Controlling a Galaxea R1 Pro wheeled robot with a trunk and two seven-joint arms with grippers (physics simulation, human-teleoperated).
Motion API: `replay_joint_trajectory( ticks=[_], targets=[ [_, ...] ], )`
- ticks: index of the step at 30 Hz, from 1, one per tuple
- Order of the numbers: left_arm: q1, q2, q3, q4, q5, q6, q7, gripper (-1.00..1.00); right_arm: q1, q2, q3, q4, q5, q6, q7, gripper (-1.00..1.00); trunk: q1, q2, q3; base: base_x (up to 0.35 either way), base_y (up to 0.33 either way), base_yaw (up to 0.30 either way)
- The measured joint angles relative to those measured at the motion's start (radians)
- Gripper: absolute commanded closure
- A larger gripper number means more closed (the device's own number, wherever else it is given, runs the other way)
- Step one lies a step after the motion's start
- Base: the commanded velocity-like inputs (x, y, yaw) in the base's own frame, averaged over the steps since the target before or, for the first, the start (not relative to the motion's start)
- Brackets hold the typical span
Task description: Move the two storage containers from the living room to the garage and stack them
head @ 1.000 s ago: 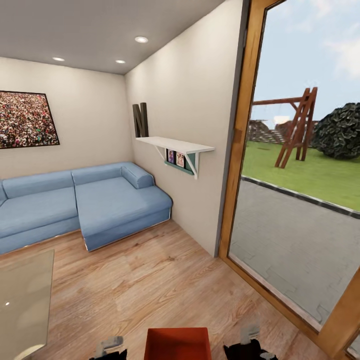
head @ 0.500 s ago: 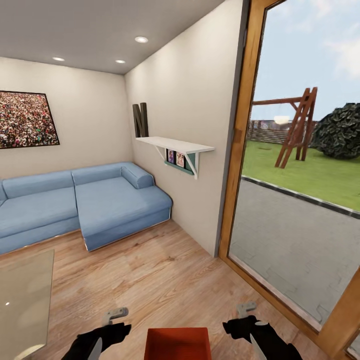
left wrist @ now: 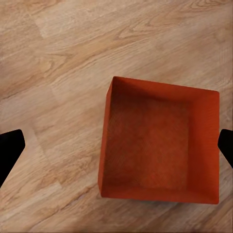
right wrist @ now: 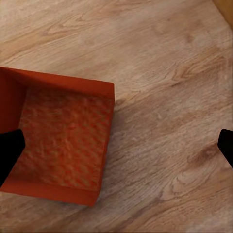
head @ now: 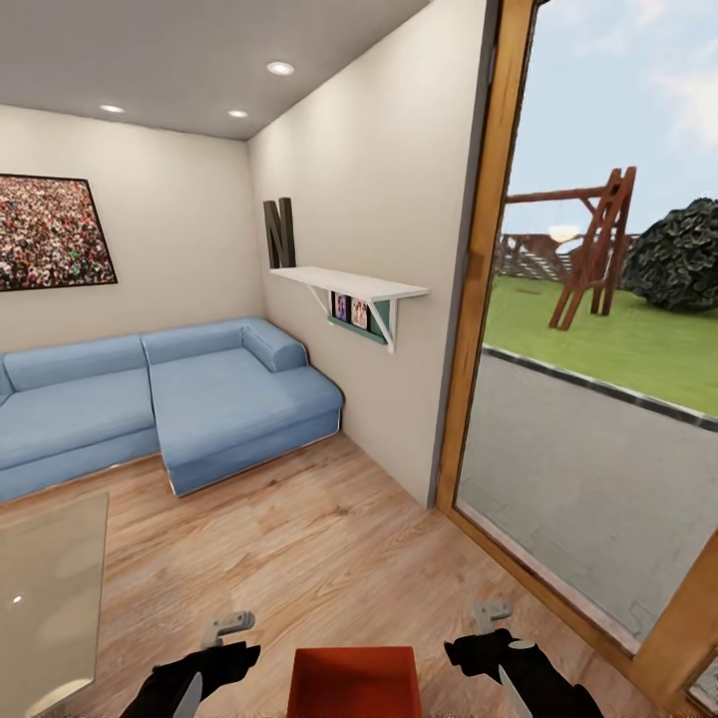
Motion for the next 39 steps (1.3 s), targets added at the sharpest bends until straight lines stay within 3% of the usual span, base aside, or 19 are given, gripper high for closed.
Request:
replay_joint_trajectory(
  ticks=[8,28,39],
  targets=[
    [0.0,-0.002,0.0,-0.001,0.003,0.008,-0.002,-1.0,0.0,0.0,0.0,0.0,-0.001,0.0,0.0,-1.0,0.0,0.0,-0.013,0.0,0.0,0.0],
    [0.0,-0.006,0.0,0.0,0.001,0.006,0.003,-1.0,0.0,0.0,-0.003,0.0,-0.001,0.0,0.001,-1.0,0.077,-0.14,-0.107,-0.001,0.0,0.0],
    [0.0,-0.006,0.0,0.0,0.003,0.002,0.033,-1.0,0.0,0.0,-0.002,0.0,-0.001,0.0,0.001,-1.0,0.119,-0.217,-0.159,-0.116,0.0,0.0]
  ],
)
